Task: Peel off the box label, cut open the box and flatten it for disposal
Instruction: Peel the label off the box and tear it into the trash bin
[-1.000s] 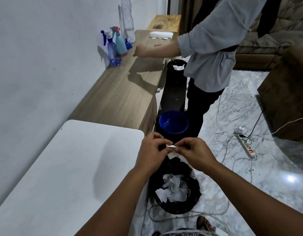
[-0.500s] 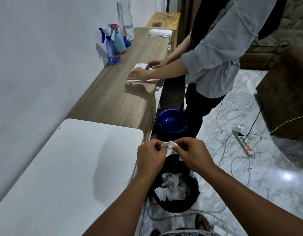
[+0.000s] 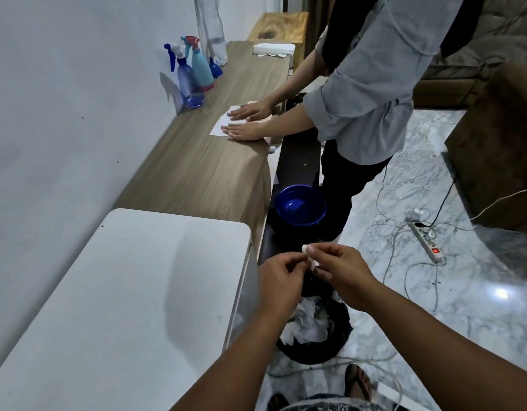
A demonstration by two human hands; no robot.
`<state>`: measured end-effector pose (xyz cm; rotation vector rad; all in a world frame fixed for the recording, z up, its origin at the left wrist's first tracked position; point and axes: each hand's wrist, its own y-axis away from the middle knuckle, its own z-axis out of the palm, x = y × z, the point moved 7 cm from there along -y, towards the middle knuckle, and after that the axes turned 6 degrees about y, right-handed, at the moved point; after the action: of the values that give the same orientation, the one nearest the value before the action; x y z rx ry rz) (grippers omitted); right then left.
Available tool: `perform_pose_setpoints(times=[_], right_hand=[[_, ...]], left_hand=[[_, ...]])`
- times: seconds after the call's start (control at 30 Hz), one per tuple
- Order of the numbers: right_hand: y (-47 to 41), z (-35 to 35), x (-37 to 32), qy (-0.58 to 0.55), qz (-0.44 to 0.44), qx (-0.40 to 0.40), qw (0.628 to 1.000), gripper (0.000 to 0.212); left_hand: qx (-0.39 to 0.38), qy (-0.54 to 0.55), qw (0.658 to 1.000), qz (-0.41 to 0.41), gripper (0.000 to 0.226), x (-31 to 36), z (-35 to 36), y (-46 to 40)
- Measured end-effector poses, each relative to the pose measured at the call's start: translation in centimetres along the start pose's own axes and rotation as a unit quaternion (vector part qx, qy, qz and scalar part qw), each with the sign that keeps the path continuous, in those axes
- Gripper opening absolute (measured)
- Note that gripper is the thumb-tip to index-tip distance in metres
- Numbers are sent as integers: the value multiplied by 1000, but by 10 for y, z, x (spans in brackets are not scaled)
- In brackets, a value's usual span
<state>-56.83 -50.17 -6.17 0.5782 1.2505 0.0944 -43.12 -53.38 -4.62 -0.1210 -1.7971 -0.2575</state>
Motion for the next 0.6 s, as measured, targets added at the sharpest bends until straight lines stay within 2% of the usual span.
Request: perform_pose_setpoints(times=[0.1,0.27,0.4,0.6], right_hand=[[2,-1,10,13,1,-2,1000,17],[3,-8,18,135,-23,37,990,6],[-4,-15,41,310,-22,37,950,8],[-30,-38,86,427,-24,49,903,12]], left_hand=[[19,-24,999,10,11,-8,-10,-4],[-48,-18,999,-11,15,-20,-1,-1],[-60,-96,993,-37,4,-52,7,-2],[-72,-181,980,-45,13,-108,40,-8]])
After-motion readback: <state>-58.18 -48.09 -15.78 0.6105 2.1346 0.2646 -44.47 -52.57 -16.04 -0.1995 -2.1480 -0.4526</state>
